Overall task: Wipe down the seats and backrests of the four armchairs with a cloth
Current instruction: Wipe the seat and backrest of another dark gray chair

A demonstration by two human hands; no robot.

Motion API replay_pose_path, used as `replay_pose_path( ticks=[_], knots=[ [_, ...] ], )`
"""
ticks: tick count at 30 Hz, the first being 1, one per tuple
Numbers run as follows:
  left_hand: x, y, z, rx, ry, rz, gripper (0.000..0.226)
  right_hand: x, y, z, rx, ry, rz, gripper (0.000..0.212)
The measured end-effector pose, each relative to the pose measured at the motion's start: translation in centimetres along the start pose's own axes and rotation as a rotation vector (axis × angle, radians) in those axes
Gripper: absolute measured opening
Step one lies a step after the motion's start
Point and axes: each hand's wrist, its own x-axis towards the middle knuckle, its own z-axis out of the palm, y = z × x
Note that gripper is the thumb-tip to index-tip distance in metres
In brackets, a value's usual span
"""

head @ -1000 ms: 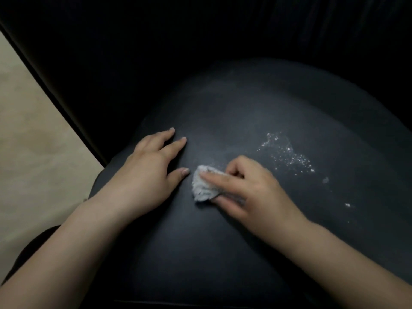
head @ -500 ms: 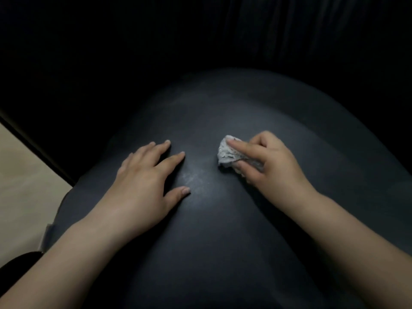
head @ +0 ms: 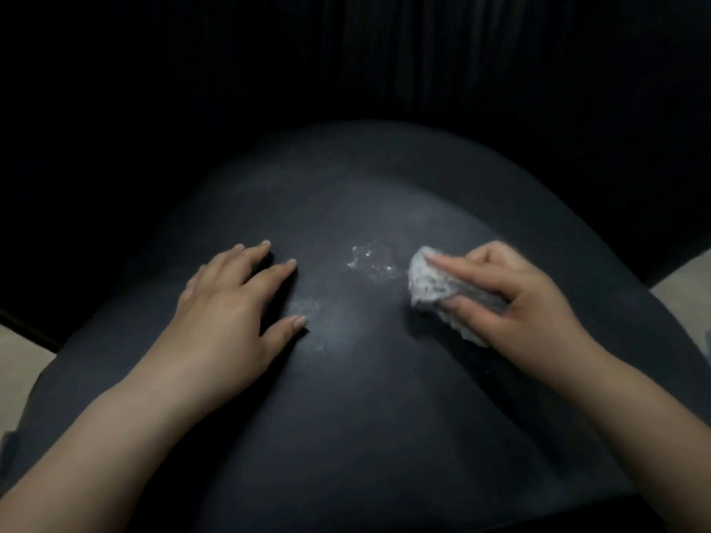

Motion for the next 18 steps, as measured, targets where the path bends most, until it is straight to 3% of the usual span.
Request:
replay_pose_path(
  ticks=[4, 9, 13, 15, 18],
  knots=[
    [0.3, 0.6, 0.3, 0.009, 0.004, 0.025, 0.07, -0.6, 1.0, 0.8, -0.145, -0.245, -0.158, 0.044],
    [0.0, 0.6, 0.3, 0.016, 0.007, 0.031, 0.069, 3.6, 1.4, 1.1, -0.106, -0.139, -0.108, 0.052],
    [-0.4, 0.4, 0.3, -0.004, 0.018, 0.022, 0.068, 0.2, 2.3, -1.0, -0.005, -0.214, -0.145, 0.048],
    [-0.4, 0.7, 0.6, -0.024, 0.034, 0.022, 0.066, -2.0, 2.6, -1.4, -0.04, -0.27, -0.15, 0.05],
    [-0.3, 1.6, 1.0, -0.03, 0.035, 0.055, 0.065, -1.5, 2.8, -0.3, -0.138, -0.229, -0.159, 0.052]
  ],
)
